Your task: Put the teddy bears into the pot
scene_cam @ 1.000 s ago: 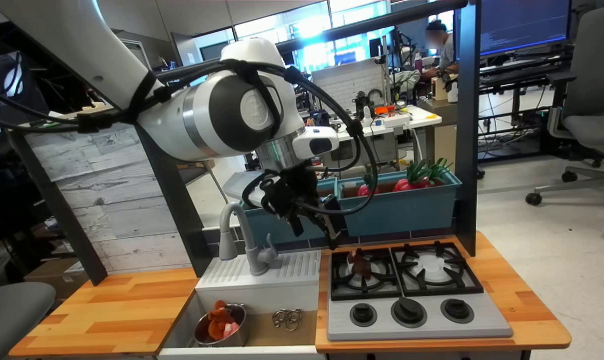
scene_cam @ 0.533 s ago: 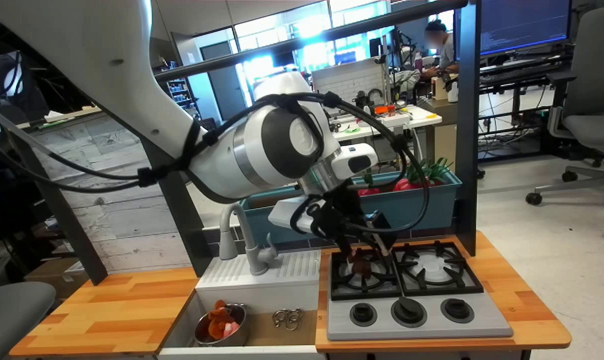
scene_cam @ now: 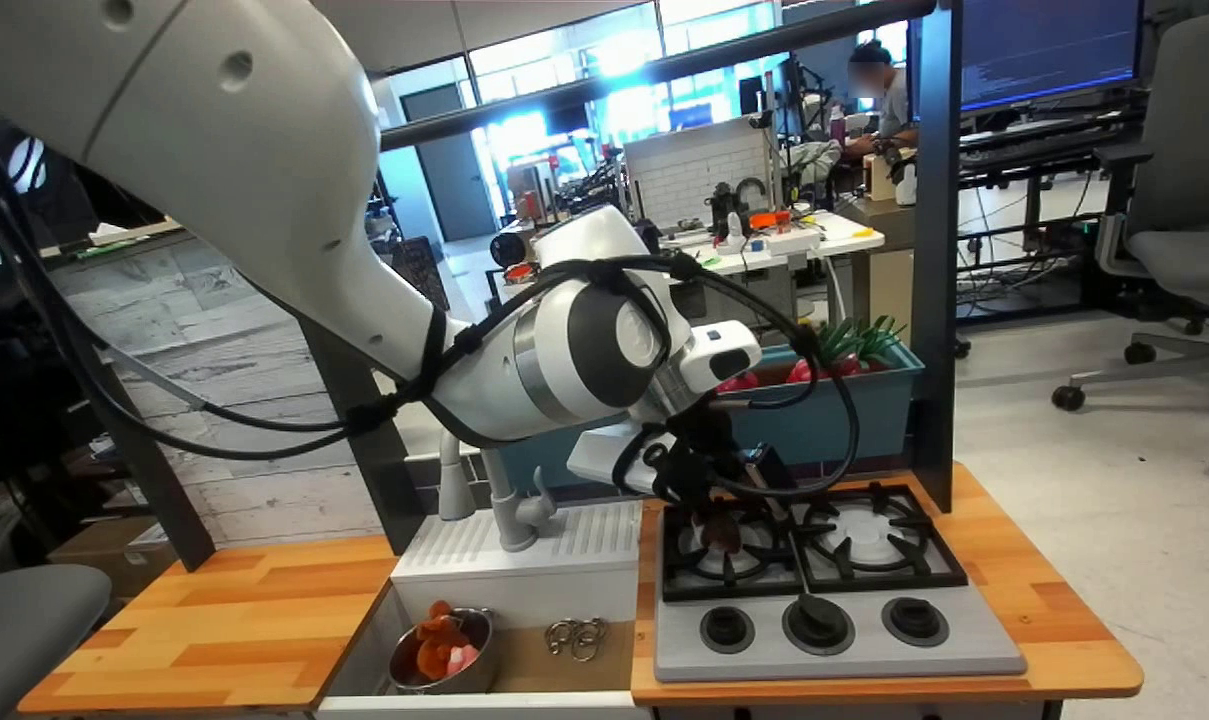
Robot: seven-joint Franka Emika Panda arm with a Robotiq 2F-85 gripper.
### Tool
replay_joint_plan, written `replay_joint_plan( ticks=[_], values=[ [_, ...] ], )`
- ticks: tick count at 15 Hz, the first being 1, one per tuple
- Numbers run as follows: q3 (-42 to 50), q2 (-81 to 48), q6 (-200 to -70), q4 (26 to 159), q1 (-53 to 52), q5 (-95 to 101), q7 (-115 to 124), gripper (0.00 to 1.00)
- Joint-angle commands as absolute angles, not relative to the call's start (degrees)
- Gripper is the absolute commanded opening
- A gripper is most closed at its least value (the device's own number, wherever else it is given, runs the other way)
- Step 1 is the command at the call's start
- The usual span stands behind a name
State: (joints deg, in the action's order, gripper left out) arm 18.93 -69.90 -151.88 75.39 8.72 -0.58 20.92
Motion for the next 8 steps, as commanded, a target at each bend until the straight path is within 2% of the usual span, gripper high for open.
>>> replay_joint_plan(
  ticks=[1,5,6,7,8],
  values=[
    [15.1,-73.9,-152.7,68.8,11.8,-2.2,18.5,1.0],
    [11.2,-74.0,-153.4,68.2,13.5,-3.7,15.0,1.0],
    [10.6,-74.2,-152.9,67.8,13.8,-4.0,14.5,0.75],
    [10.1,-74.4,-152.5,67.5,14.1,-4.2,14.1,0.72],
    [9.7,-74.5,-152.3,67.3,14.5,-4.5,13.7,0.65]
  ],
)
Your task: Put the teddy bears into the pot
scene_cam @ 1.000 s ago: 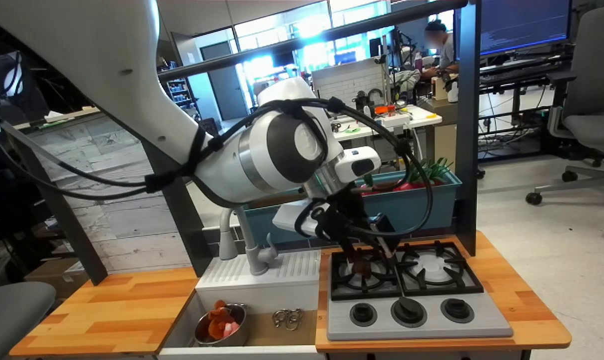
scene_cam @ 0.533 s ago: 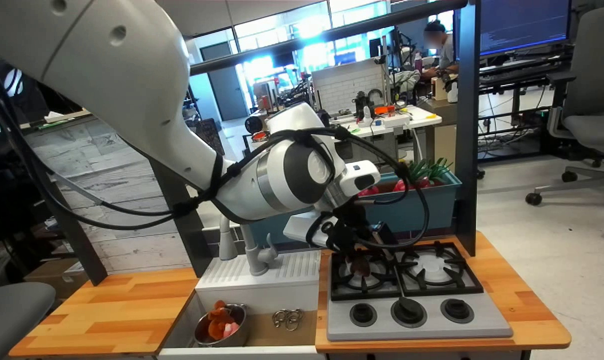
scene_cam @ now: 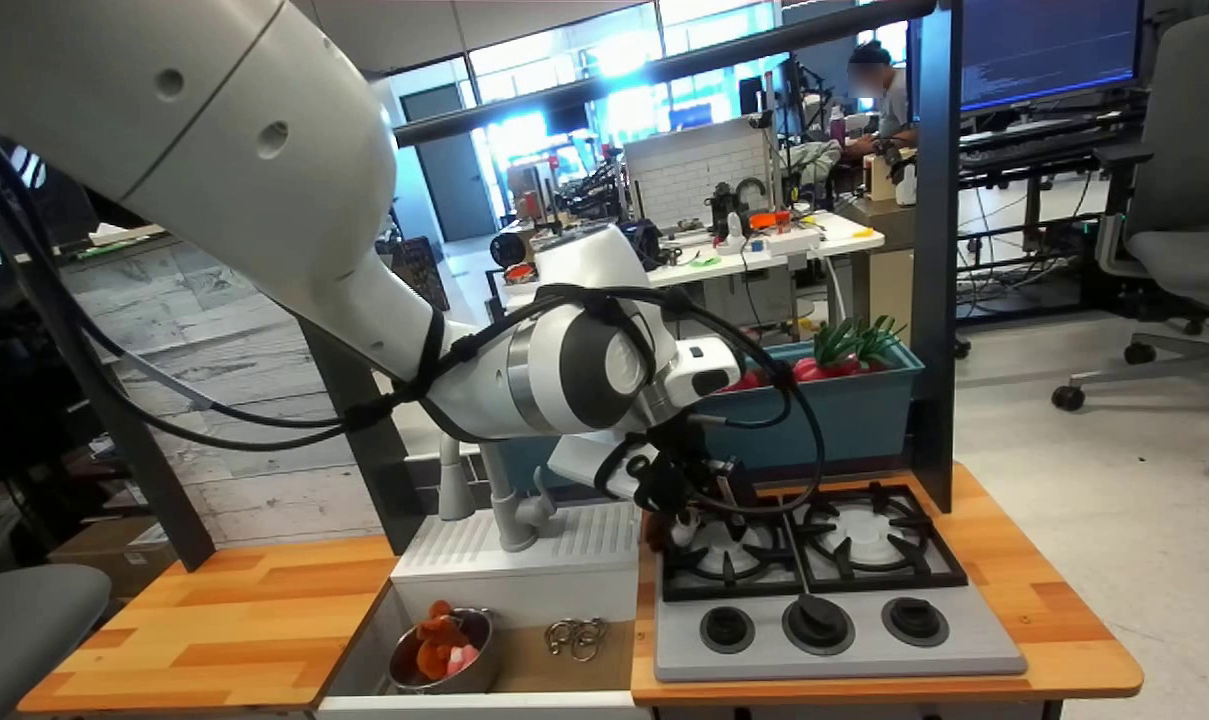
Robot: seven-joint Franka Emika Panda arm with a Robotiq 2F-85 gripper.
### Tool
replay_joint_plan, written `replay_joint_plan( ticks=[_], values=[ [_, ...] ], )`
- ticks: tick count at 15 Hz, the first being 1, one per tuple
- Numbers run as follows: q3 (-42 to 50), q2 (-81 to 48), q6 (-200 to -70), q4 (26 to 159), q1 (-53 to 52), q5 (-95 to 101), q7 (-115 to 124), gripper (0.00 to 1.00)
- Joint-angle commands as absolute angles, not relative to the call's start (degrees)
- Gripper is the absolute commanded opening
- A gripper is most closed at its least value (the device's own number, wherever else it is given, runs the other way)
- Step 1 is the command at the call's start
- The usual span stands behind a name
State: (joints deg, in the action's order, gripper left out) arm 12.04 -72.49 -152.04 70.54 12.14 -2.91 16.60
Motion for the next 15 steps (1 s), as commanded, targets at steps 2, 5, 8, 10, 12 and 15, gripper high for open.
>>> replay_joint_plan(
  ticks=[2,5,8,10,12,15],
  values=[
    [8.6,-74.3,-151.3,67.2,15.4,-5.4,13.0,0.49],
    [6.8,-74.0,-150.0,67.2,16.7,-7.0,12.3,0.27],
    [5.4,-73.5,-149.7,67.6,17.5,-8.2,11.6,0.04],
    [4.7,-72.8,-149.6,68.4,17.7,-8.7,11.4,0.0],
    [3.4,-69.2,-148.2,72.7,18.5,-8.1,10.1,0.01],
    [0.5,-60.9,-150.9,83.6,19.9,-7.8,3.9,0.03]
  ],
)
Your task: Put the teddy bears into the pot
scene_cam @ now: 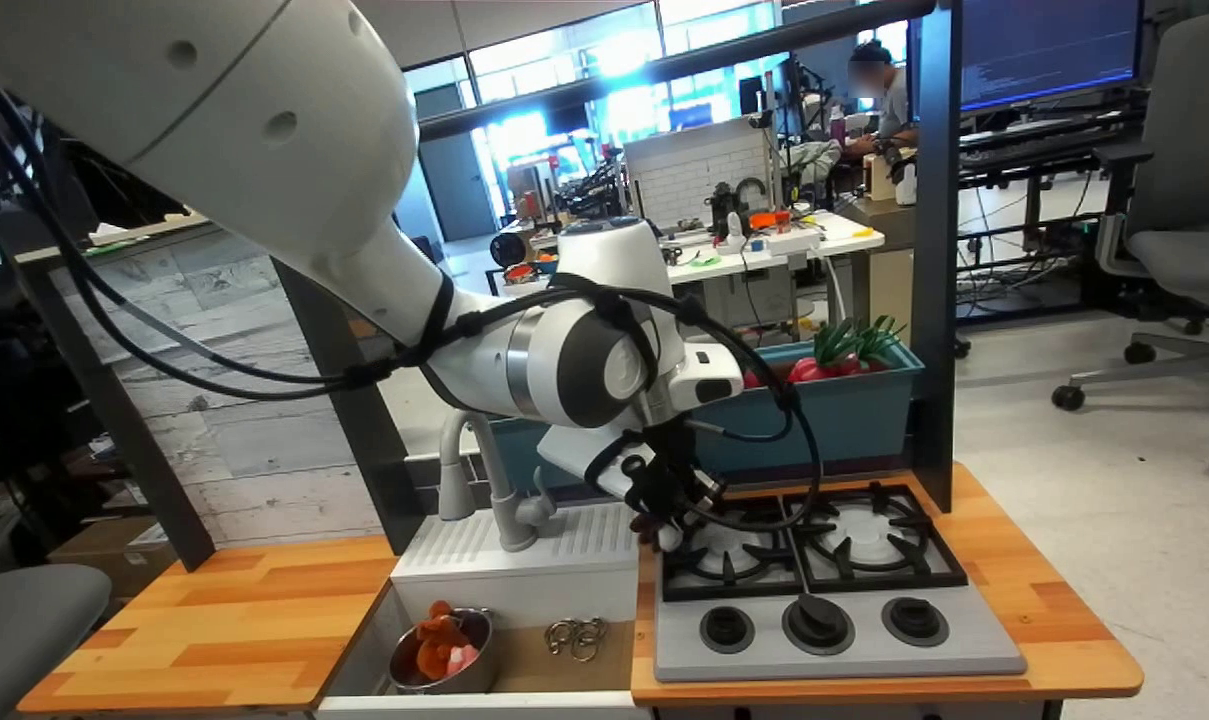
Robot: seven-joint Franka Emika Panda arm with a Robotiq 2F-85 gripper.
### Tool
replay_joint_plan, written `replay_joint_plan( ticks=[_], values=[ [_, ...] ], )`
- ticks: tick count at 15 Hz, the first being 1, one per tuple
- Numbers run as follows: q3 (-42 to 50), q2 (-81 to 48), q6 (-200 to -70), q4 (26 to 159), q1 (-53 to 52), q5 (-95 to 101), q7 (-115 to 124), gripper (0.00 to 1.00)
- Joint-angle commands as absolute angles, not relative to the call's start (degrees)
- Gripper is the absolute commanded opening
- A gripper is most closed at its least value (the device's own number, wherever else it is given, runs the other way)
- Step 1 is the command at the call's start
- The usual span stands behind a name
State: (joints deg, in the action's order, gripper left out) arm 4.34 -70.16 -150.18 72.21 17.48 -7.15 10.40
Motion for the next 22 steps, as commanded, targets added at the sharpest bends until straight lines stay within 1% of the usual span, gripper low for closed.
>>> replay_joint_plan(
  ticks=[1,3,8,11,13,16,18,22],
  values=[
    [0.6,-58.5,-149.5,85.8,20.0,-7.1,2.3,0.03],
    [0.1,-54.2,-148.9,90.7,20.3,-7.6,-2.7,0.03],
    [-0.3,-43.2,-142.0,104.5,18.9,-6.2,-12.1,0.03],
    [-5.7,-40.2,-151.1,113.8,20.1,-10.0,-19.5,0.03],
    [-7.9,-40.1,-157.0,118.9,18.5,-10.2,-20.3,0.03],
    [-9.6,-43.5,-165.6,122.6,14.1,-8.0,-17.5,0.03],
    [-9.7,-46.4,-172.0,123.7,10.9,-6.5,-15.9,0.03],
    [-3.6,-53.3,-183.8,119.9,0.3,-3.0,-9.5,0.03]
  ],
)
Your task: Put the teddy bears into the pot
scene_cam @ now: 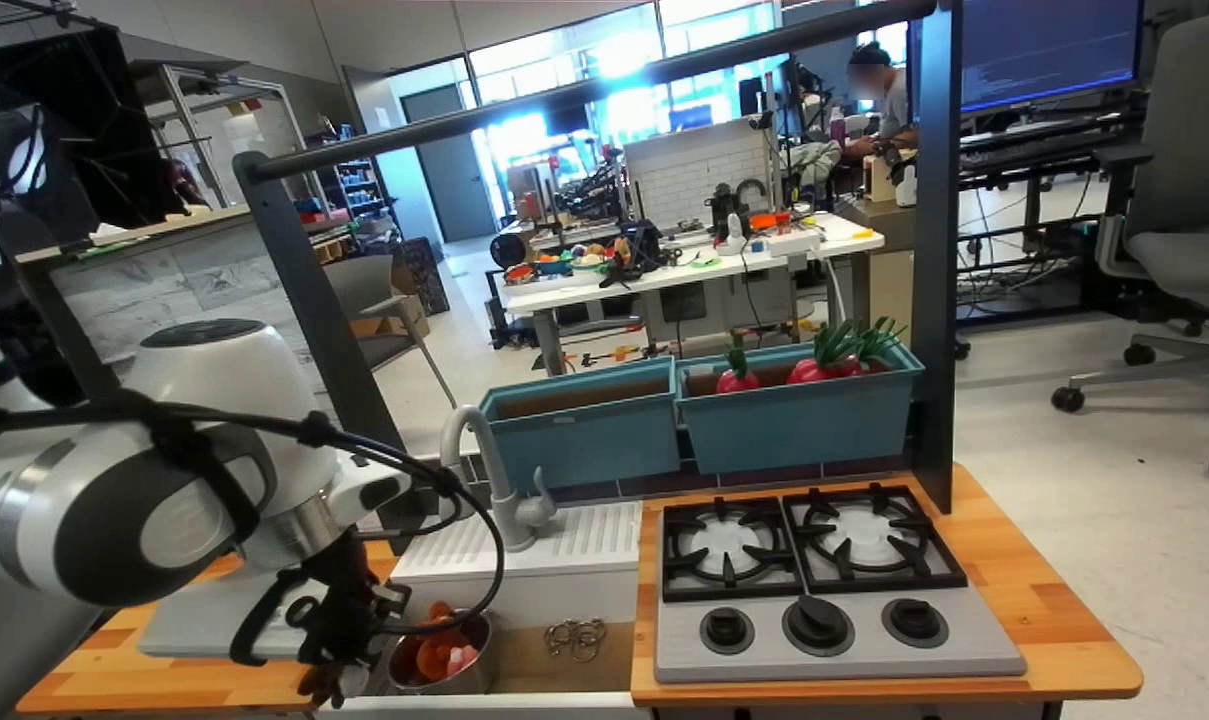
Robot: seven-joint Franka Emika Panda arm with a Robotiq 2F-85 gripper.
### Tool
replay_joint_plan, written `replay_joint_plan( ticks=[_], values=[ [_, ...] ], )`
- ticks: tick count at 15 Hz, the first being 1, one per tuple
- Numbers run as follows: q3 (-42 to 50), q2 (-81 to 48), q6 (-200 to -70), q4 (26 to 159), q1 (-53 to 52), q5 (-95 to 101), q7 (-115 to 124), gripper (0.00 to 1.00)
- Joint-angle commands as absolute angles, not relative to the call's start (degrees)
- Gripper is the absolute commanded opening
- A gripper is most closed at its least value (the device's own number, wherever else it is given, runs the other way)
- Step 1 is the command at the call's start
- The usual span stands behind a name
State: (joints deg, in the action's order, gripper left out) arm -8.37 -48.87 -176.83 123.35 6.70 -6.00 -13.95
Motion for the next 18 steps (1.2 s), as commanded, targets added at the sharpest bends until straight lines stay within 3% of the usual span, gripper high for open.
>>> replay_joint_plan(
  ticks=[1,9,10,13,18],
  values=[
    [-1.1,-55.0,-186.4,118.1,-2.6,-2.6,-7.9,0.03],
    [10.7,-63.6,-189.1,107.5,-12.7,-5.0,0.4,0.03],
    [10.7,-63.8,-188.2,107.1,-12.5,-5.0,1.0,0.37],
    [10.2,-62.6,-186.1,107.6,-12.0,-4.8,2.2,0.51],
    [6.2,-53.3,-184.9,115.3,-7.0,-2.6,0.8,0.89]
  ],
)
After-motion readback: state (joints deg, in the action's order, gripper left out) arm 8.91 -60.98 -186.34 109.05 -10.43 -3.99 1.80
